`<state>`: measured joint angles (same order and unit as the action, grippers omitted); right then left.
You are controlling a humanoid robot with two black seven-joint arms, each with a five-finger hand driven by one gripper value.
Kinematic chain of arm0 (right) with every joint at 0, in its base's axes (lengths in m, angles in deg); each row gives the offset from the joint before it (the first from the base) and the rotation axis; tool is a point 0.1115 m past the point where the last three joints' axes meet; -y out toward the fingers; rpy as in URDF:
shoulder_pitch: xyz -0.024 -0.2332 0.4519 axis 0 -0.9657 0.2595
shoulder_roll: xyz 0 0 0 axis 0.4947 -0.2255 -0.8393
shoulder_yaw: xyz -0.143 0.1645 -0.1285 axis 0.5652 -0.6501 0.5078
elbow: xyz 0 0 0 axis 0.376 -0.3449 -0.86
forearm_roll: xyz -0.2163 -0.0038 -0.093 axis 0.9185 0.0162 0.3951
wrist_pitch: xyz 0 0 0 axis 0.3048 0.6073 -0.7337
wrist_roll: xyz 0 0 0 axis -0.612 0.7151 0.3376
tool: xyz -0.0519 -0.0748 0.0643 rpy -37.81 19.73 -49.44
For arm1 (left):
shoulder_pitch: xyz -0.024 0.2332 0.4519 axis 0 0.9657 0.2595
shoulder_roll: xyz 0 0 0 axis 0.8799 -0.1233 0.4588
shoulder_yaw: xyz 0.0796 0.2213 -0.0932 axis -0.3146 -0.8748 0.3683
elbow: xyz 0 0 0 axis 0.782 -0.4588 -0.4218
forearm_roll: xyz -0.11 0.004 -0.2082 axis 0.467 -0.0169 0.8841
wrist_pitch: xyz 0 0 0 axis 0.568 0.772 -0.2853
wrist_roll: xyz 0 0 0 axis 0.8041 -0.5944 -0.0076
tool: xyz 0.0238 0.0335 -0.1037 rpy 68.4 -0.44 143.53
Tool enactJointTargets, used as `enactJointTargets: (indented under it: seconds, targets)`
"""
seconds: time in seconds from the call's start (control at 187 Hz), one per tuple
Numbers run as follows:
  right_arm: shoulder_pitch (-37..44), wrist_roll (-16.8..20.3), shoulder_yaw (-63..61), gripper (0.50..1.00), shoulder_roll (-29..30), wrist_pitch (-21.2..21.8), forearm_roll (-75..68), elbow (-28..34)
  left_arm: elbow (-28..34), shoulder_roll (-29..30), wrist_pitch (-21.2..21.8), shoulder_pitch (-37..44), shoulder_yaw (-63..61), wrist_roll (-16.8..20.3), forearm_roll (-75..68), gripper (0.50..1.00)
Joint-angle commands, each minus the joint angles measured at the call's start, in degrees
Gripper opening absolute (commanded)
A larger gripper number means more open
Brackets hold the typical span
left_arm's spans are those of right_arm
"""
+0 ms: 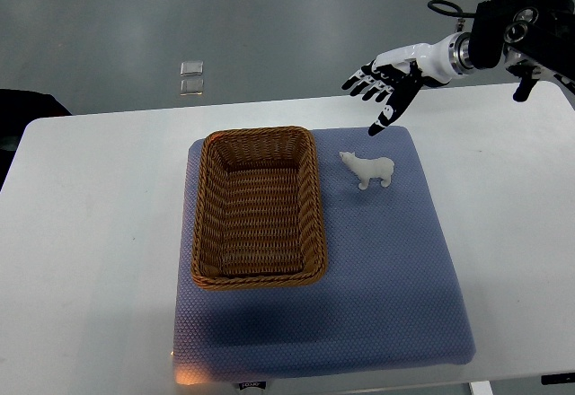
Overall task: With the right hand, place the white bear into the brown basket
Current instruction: 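Lower the right hand onto the white bear and close fingers around it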
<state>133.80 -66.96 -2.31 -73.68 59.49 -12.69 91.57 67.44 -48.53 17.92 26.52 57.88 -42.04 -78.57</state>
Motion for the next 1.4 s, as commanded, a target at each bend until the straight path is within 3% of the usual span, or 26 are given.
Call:
enactJointTargets:
  seconds: [0.0, 0.658, 1.273, 1.396]
  targets:
    - [-1.3, -0.2, 0.2, 0.921, 0.6, -1.5, 0.2, 0.8, 0.0, 0.0, -0.1, 0.0, 0.0, 0.0, 0.0, 1.000]
    - [-8.6, -1.5, 2.5, 0.901, 3.7, -9.2, 6.3, 0.0, 0.2, 0.0, -0.1, 0.1, 0.0, 0.0, 0.0, 1.000]
    - [-11.1, -3.2, 2.7, 0.684, 4.3, -10.8, 9.1, -0.6, 0.3, 0.0, -0.1, 0.1, 0.0, -0.1, 0.0, 1.000]
    - [-11.3, -3.6, 2.6, 0.594, 4.3, -10.9, 10.2, -1.0, 0.5, 0.0, -0.1, 0.1, 0.1, 0.0, 0.0, 1.000]
